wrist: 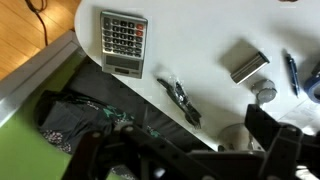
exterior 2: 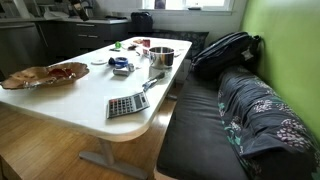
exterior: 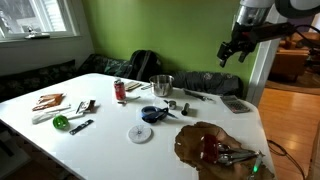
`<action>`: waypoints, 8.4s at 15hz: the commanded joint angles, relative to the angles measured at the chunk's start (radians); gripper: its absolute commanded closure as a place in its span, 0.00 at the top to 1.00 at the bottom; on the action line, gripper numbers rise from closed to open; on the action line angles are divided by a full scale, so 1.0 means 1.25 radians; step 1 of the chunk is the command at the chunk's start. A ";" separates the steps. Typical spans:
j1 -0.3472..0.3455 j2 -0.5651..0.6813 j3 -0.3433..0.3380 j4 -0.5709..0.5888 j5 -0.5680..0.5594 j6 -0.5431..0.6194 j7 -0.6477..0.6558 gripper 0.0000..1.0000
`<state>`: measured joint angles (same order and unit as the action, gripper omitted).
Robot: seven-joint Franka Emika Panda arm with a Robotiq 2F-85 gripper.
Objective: Put the salt shaker on the wooden tray
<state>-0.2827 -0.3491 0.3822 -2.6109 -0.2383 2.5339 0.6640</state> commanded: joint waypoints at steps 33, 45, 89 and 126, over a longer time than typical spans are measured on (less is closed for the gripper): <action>-0.215 0.526 0.302 0.335 -0.486 -0.209 1.245 1.00; -0.174 0.758 0.192 0.483 -0.239 -0.019 0.623 1.00; 0.469 0.768 -0.420 0.557 0.077 -0.020 0.555 0.56; 0.507 0.279 -0.195 0.149 -0.045 -0.202 0.580 0.11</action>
<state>0.3443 0.1010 0.0540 -2.3087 -0.2627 2.2789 1.3753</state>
